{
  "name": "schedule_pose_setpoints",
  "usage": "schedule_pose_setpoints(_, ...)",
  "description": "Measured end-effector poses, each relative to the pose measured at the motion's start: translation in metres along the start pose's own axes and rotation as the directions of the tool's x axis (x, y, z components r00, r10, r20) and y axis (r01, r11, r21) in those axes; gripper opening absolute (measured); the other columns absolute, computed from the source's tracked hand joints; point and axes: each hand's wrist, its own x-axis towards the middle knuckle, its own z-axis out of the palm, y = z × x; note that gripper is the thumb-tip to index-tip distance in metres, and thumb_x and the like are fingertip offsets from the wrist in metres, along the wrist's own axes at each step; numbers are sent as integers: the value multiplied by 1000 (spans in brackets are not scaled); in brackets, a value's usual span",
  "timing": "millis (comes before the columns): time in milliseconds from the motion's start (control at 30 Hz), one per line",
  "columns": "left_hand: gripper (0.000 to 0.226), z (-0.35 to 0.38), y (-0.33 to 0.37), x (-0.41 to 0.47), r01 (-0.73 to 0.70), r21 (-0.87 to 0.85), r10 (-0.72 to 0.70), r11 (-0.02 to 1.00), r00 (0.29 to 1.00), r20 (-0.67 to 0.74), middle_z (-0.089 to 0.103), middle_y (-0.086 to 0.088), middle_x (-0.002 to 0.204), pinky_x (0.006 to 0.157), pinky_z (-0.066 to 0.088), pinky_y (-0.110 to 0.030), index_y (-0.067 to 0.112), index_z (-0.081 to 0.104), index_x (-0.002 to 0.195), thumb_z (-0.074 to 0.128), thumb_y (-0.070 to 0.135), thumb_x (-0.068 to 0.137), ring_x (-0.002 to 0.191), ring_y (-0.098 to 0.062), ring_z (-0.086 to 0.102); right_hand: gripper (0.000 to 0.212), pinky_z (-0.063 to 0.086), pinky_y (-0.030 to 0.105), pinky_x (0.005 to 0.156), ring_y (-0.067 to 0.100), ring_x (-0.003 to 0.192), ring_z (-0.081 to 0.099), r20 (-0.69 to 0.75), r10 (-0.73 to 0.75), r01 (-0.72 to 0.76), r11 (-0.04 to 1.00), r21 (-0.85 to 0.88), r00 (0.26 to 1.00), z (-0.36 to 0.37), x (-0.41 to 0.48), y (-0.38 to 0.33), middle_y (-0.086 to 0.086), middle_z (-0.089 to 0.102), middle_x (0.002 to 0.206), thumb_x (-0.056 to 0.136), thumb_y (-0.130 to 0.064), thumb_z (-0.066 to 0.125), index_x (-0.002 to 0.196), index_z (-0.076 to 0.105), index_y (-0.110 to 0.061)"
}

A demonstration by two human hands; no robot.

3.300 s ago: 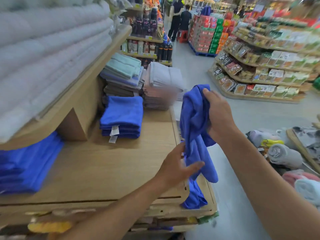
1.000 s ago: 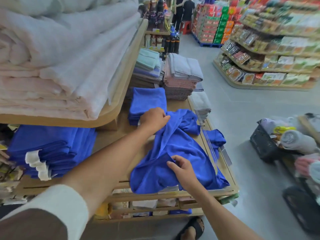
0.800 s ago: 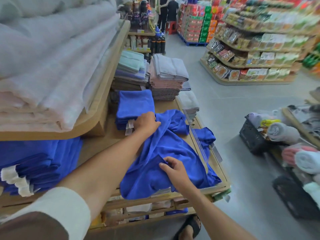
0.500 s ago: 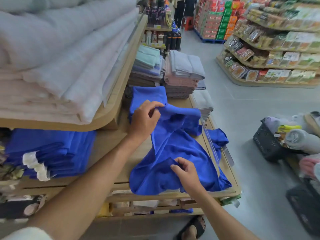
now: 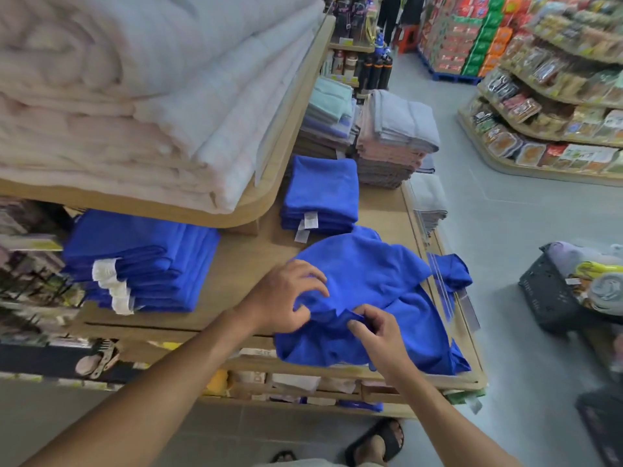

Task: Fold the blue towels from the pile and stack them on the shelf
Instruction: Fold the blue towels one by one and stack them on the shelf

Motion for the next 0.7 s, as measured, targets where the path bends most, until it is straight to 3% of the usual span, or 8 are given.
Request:
schedule_pose_setpoints(133,26,17,15,4,62,-182,-37,981,990,138,68,19,107,91,47,-21,29,72,109,73,40,85,102,0,60,26,34,25,57,11,63,41,-31,13,-12,998,54,999,0,0,-2,-1,48,65,87,-28,63,75,62,-5)
schedule_pose_setpoints(200,17,24,18,7,157,-255,-128,954,984,124,73,14,99,86,51,-26,22,77,103,76,31,88,93,-2,65,18,37,24,61,11,66,45,-31,13,-10,998,65,999,-1,0,-1,-5,52,69,91,-20,67,74,67,-13)
schedule_pose_setpoints(267,14,28,17,8,275,-404,-247,873,961,122,77,10,99,86,53,-24,16,79,101,77,21,89,93,-2,69,25,39,24,67,12,71,49,-37,-2,4,998,58,999,-2,1,1,-4,52,75,94,-9,68,71,67,-19)
schedule_pose_setpoints(333,17,28,13,6,384,-524,-313,760,923,222,78,8,102,87,54,-21,14,79,106,77,15,89,95,1,70,23,42,28,71,14,74,52,-51,16,-12,997,81,999,-4,3,3,3,54,79,96,-5,67,74,66,-10)
schedule_pose_setpoints(467,14,29,4,-2,470,-556,-369,685,883,292,79,4,98,82,52,-20,8,78,105,70,7,93,87,0,65,14,49,30,70,14,75,61,-74,41,-35,995,89,996,-7,2,1,7,67,77,97,-9,67,84,70,-11)
schedule_pose_setpoints(533,14,32,7,-5,515,-643,-492,567,838,237,71,1,84,75,46,-31,2,77,98,67,11,96,78,-10,55,11,55,33,78,18,86,69,-81,21,-17,999,51,997,-7,2,-1,5,74,89,97,-2,67,94,72,-12)
schedule_pose_setpoints(633,19,37,20,-4,506,-814,-647,285,728,226,53,-5,78,68,35,-32,-3,73,97,66,15,98,78,-20,40,16,54,37,82,14,85,68,-13,-2,2,1000,29,1000,-5,0,-12,3,74,89,95,-3,70,93,74,-18)
schedule_pose_setpoints(700,17,34,29,-3,459,-849,-665,262,723,186,62,-1,80,70,38,-28,2,75,103,66,16,98,76,-14,49,15,55,32,81,10,85,67,117,-68,69,998,-3,991,-3,-3,-28,-5,75,89,92,-19,73,94,76,-33)
